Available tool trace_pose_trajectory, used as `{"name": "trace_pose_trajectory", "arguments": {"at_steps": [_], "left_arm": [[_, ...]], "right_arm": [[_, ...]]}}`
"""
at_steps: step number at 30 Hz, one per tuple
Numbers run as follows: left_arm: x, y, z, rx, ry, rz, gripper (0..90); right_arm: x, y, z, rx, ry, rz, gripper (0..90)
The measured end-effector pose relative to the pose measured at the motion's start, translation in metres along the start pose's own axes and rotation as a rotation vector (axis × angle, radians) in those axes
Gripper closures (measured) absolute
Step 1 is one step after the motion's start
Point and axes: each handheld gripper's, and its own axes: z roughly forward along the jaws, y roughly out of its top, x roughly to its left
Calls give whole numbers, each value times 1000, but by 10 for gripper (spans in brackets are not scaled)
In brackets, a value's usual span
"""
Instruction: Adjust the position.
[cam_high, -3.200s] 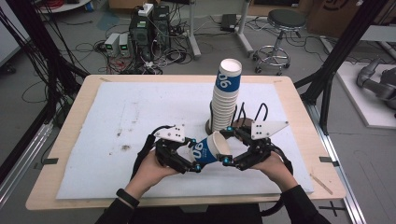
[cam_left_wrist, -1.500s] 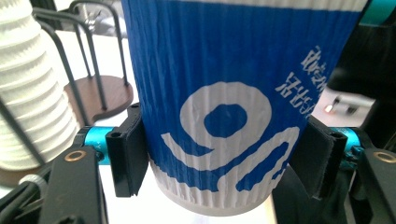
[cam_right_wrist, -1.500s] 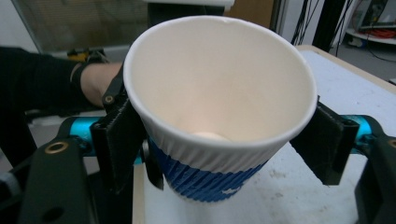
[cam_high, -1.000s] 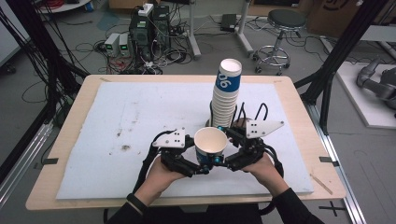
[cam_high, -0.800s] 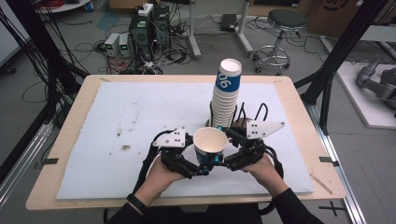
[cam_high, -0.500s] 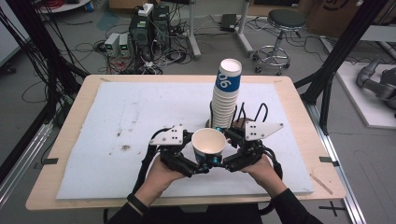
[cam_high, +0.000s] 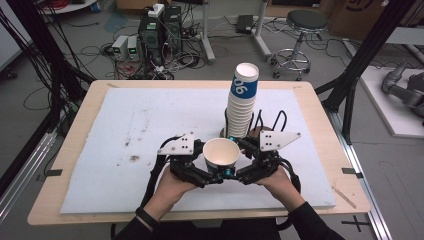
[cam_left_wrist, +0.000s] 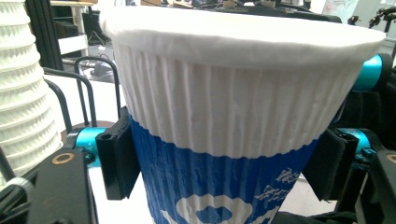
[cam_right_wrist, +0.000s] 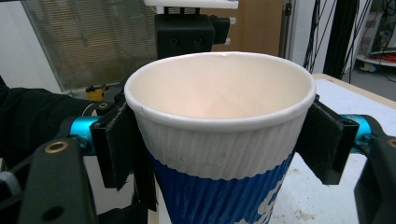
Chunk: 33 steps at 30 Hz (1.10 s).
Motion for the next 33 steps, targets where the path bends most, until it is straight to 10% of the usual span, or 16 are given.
{"name": "trace_pose_trajectory", "arguments": {"at_steps": [33], "left_arm": [[6, 15, -21, -53, 37, -11, 254]], "right_arm": [[-13, -13, -22, 93, -49, -32, 173]]}}
